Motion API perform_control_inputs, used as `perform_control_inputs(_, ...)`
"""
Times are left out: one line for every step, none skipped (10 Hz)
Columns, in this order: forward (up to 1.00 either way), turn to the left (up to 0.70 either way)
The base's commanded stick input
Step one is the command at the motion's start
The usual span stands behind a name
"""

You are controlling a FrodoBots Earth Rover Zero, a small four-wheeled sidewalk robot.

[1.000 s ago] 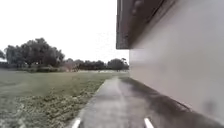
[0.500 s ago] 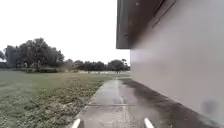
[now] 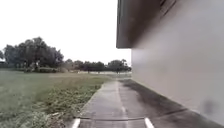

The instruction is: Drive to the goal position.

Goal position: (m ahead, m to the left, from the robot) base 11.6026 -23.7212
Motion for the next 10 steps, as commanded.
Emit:
perform_control_inputs(0.84, 0.03)
perform_control_inputs(0.84, 0.03)
perform_control_inputs(0.84, 0.03)
perform_control_inputs(0.84, 0.03)
perform_control_inputs(0.84, 0.03)
perform_control_inputs(0.84, 0.03)
perform_control_inputs(0.84, 0.03)
perform_control_inputs(0.84, 0.03)
perform_control_inputs(0.84, 0.03)
perform_control_inputs(0.84, 0.03)
